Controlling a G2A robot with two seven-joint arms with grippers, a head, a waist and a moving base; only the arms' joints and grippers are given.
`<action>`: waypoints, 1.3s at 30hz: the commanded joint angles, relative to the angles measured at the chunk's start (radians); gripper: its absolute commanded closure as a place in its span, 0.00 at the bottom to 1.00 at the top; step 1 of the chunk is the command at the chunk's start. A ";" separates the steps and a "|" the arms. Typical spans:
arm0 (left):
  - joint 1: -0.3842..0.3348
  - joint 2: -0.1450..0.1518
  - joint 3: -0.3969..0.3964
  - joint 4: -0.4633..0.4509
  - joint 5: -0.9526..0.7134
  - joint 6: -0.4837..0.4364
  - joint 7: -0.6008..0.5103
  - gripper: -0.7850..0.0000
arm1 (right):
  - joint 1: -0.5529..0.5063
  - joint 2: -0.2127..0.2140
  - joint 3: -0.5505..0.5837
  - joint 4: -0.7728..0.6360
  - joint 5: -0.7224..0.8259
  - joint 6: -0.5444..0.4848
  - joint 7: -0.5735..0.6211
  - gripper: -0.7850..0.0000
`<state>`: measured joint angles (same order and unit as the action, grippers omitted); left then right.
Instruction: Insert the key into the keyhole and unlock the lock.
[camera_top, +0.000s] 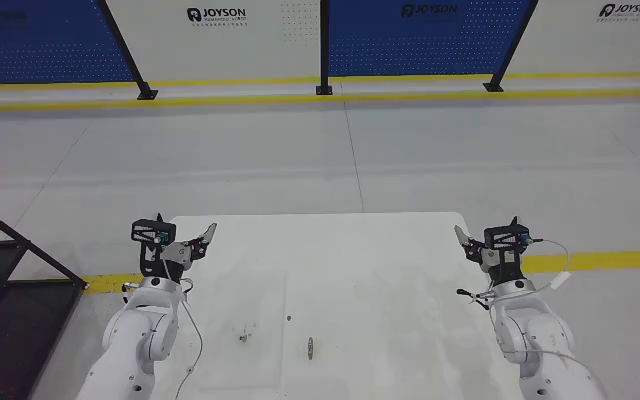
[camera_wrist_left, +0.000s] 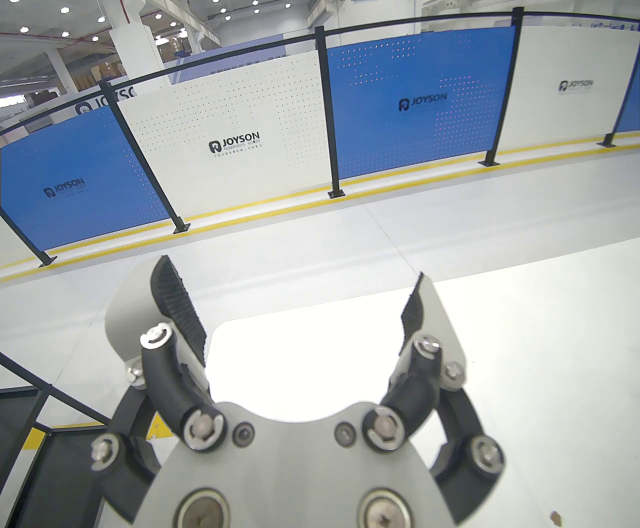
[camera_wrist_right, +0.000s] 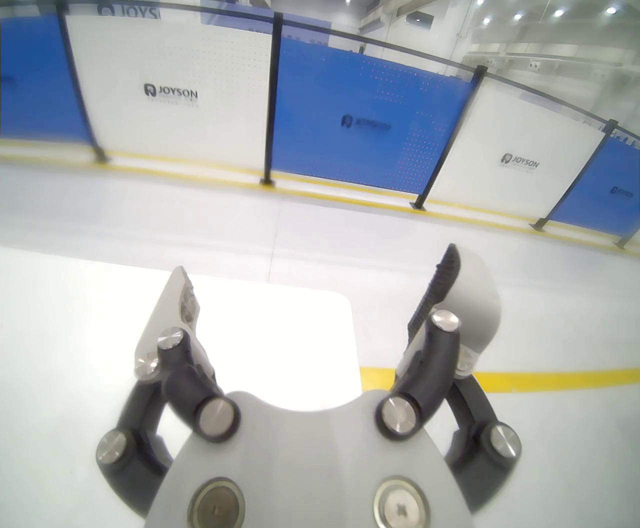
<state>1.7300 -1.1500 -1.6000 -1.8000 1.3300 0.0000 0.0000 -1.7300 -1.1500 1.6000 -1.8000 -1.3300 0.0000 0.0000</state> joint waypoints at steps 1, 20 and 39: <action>0.000 0.000 0.000 0.000 0.000 0.000 0.000 0.00 | 0.000 0.000 0.000 0.000 0.000 0.000 0.000 0.00; 0.253 0.021 -0.124 -0.237 -0.036 -0.308 -0.134 0.00 | 0.000 0.000 0.000 0.000 0.000 0.000 0.000 0.00; 0.434 0.028 -0.048 -0.283 -0.210 -0.360 -0.713 0.07 | 0.000 0.000 0.000 0.000 0.000 0.000 0.000 0.00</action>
<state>2.1821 -1.1209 -1.6655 -2.0919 1.1171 -0.3825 -0.6942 -1.7300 -1.1500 1.6000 -1.8000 -1.3300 0.0000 0.0000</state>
